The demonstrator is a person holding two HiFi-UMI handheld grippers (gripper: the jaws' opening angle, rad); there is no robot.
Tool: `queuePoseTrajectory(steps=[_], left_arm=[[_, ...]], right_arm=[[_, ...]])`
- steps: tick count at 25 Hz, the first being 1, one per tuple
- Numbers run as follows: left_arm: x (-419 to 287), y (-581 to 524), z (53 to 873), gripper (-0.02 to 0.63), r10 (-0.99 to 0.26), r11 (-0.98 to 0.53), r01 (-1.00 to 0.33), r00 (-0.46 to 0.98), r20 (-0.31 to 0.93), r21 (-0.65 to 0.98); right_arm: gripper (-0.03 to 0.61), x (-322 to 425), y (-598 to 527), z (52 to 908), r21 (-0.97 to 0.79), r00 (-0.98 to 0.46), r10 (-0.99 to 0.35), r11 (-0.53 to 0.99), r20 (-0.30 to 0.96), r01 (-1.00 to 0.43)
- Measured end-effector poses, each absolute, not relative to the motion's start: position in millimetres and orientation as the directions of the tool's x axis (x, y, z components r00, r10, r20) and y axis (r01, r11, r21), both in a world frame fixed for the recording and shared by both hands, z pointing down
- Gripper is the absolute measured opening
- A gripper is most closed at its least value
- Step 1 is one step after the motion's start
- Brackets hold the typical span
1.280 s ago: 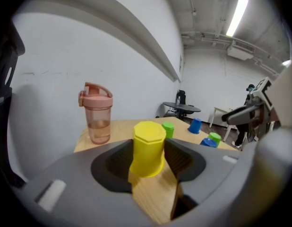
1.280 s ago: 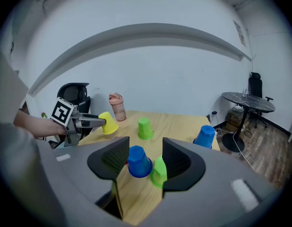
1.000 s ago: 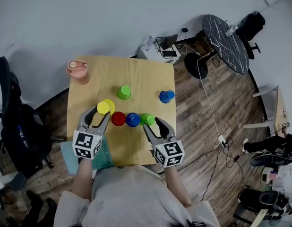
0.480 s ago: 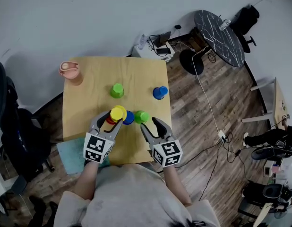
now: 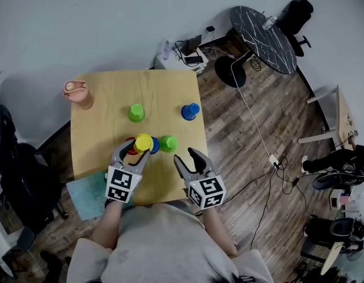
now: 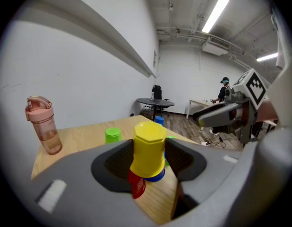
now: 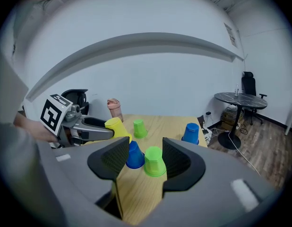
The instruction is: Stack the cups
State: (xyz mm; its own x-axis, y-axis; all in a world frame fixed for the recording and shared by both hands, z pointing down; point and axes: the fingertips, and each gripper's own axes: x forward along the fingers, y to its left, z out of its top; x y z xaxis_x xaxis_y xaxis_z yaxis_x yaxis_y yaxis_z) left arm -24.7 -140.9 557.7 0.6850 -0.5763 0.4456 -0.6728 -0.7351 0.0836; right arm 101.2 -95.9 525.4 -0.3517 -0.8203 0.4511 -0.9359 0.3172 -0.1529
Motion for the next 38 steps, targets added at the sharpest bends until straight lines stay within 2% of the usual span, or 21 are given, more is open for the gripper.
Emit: queuePoseTrajectory(steps=[10, 12, 15, 20, 22, 27, 30, 38], left_arm=[[-17, -138, 563, 0.262, -0.561, -0.764, -0.644, 0.699, 0.443, 0.049], [-17, -137, 560, 0.298, -0.558, -0.763, -0.643, 0.709, 0.432, 0.069], [-22, -139, 556, 0.321, -0.575, -0.757, -0.650, 0.714, 0.398, 0.072], [-37, -137, 521, 0.319, -0.636, -0.725, -0.682, 0.717, 0.287, 0.096], [-45, -138, 508, 0.288, -0.670, -0.702, -0.707, 0.697, 0.257, 0.086], [-65, -140, 485, 0.107, -0.753, -0.627, -0.776, 0.628, 0.199, 0.075], [-74, -138, 477, 0.061, -0.787, -0.584, -0.806, 0.590, 0.179, 0.090], [-95, -127, 473, 0.057, -0.854, -0.476, -0.873, 0.488, 0.180, 0.109]], right_arm=[[0.219, 113, -88, 525, -0.155, -0.326, -0.830, 0.287, 0.451, -0.945], [0.219, 114, -88, 524, -0.155, -0.324, -0.833, 0.284, 0.448, -0.946], [0.219, 116, -89, 523, -0.157, -0.323, -0.838, 0.283, 0.440, -0.946], [0.219, 125, -95, 519, -0.165, -0.316, -0.851, 0.271, 0.420, -0.948], [0.219, 134, -101, 515, -0.165, -0.308, -0.858, 0.262, 0.411, -0.951], [0.218, 159, -117, 507, -0.165, -0.286, -0.876, 0.239, 0.388, -0.957], [0.219, 173, -130, 506, -0.167, -0.277, -0.882, 0.229, 0.382, -0.959], [0.219, 206, -172, 529, -0.179, -0.274, -0.858, 0.216, 0.433, -0.960]])
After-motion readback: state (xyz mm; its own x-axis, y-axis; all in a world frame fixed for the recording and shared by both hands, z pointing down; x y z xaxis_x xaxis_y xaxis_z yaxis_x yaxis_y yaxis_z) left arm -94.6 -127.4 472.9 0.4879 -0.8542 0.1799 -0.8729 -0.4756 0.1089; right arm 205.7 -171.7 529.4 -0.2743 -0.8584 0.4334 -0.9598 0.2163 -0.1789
